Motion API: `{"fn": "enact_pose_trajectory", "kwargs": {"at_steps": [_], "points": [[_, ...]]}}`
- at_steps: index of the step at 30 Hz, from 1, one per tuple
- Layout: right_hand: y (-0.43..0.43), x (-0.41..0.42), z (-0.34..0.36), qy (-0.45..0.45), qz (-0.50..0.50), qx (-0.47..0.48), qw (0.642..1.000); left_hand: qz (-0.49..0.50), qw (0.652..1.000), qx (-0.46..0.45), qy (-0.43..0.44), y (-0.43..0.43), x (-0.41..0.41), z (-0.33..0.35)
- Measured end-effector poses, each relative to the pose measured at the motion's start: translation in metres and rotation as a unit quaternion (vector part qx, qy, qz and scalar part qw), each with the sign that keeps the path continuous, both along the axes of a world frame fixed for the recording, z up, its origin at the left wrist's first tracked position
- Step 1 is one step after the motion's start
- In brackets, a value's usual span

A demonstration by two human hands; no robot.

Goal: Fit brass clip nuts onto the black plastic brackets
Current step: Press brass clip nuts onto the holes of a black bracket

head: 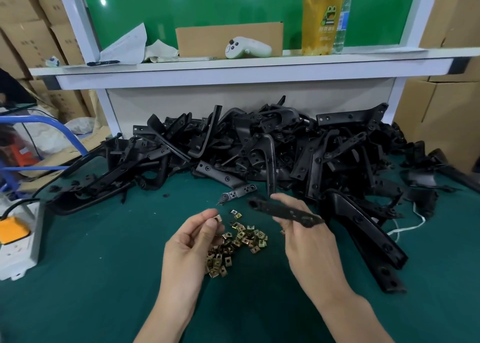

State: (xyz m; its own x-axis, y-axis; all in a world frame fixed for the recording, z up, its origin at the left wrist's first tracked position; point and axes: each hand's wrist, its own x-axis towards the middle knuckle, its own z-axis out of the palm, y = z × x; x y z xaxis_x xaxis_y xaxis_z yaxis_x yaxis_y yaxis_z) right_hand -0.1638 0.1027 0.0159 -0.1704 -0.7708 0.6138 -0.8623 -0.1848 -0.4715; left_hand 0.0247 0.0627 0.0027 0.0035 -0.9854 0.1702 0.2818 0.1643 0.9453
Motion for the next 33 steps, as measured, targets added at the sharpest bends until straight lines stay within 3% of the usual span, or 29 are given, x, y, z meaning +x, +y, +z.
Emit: {"fn": "enact_pose_trajectory", "kwargs": {"at_steps": [7,13,20,33], "points": [[0.0,0.003,-0.008,0.053,0.022,0.068,0.996,-0.036,0.999,0.0,-0.013,0.001,-0.003,-0.002],[-0.001,0.006,-0.016,0.083,0.054,0.074,0.992,-0.105,0.993,0.056,-0.013,0.001,-0.012,-0.004],[-0.003,0.01,-0.023,0.151,0.088,0.138,0.975,-0.107,0.991,0.074,-0.017,0.0,-0.014,-0.009],[-0.006,0.013,-0.024,0.139,0.099,0.132,0.976,-0.107,0.99,0.082,-0.034,0.002,-0.021,-0.007]]}}
